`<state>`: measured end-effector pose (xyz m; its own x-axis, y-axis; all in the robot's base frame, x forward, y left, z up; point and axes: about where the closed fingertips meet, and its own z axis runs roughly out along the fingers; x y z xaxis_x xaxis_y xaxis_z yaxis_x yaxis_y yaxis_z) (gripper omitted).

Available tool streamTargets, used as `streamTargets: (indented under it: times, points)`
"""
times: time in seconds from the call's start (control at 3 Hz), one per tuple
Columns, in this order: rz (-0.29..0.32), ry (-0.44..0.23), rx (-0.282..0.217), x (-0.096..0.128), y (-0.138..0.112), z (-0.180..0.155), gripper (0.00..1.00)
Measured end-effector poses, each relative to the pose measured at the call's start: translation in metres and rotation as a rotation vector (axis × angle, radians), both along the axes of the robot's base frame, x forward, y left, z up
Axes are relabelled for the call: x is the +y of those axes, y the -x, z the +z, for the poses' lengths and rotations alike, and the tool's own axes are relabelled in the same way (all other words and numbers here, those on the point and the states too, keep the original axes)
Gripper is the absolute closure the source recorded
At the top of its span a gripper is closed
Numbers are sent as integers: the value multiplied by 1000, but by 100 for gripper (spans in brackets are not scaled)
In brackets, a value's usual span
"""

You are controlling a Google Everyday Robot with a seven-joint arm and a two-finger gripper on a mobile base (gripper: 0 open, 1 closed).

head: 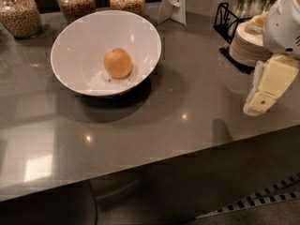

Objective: Pick orange from white bowl

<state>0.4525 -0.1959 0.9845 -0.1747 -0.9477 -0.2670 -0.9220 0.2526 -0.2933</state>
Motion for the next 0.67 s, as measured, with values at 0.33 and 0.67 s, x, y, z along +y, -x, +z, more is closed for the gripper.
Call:
streamTargets:
  times: [0.33, 0.67]
  points:
    - [68, -85, -65, 41, -25, 9, 0]
    - [149, -178, -117, 99, -55, 17, 0]
